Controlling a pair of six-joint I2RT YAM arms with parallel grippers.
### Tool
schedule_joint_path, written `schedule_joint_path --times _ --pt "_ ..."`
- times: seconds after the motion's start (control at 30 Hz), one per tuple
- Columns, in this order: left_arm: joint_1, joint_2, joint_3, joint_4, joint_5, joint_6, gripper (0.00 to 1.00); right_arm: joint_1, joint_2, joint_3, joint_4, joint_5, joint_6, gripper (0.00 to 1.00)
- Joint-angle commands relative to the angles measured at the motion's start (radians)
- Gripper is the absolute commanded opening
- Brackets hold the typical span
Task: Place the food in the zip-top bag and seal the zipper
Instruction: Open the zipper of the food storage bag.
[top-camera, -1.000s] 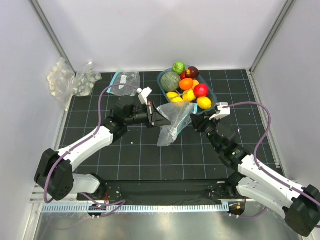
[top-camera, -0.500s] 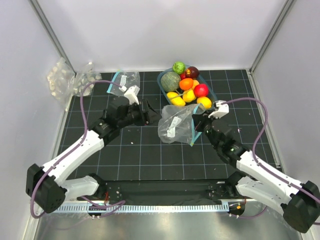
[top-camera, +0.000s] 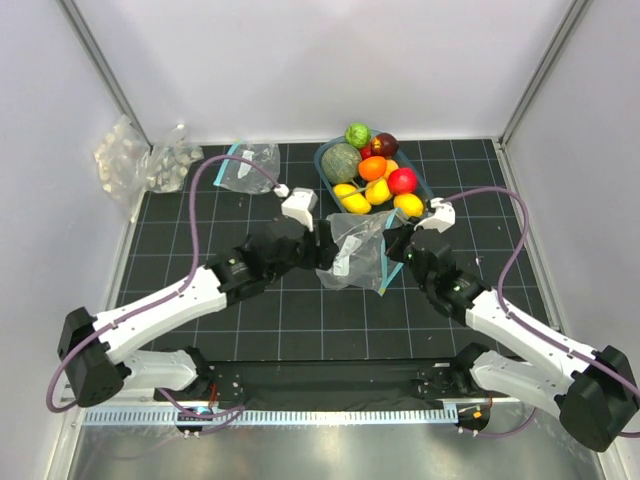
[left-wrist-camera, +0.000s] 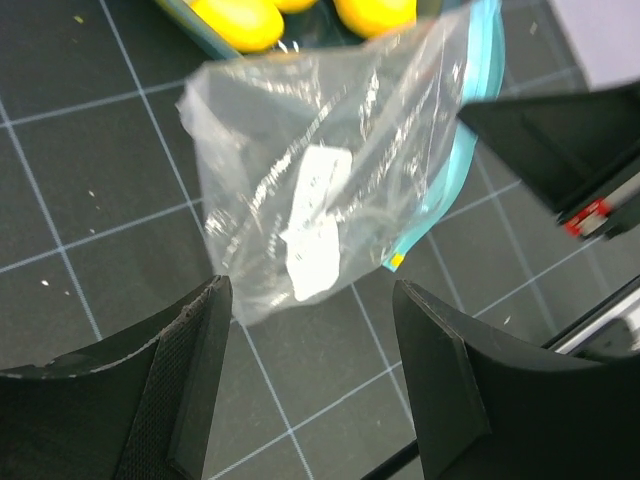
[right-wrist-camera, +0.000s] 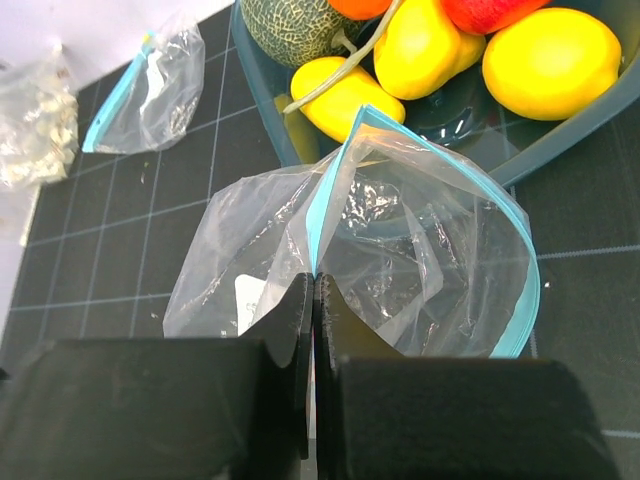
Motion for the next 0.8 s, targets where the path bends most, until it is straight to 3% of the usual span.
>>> schedule_joint_path --times 0.0,0.33,0.43,0.53,0.77 --pt "-0.045 0.055 0.040 0.053 -0.103 0.066 0.69 -0.002 -0.039 0.028 0.002 0.054 0.086 0.01" --pt "-0.070 0.067 -0.040 0.249 0.064 0.123 0.69 -0.002 -0.153 0.022 -0.105 0.108 0.322 0.01" --pt "-0.097 0.063 -0.068 0.323 0.081 0.185 0.77 -0.003 -0.151 0.017 -0.108 0.086 0.366 0.01" --pt "-0.108 0.063 -0.094 0.386 0.101 0.233 0.78 -0.002 -0.148 0.019 -0.102 0.042 0.385 0.01" --pt "-0.162 0.084 -0.144 0.493 0.035 0.314 0.76 -0.002 -0.183 -0.003 -0.061 -0.030 0.412 0.01"
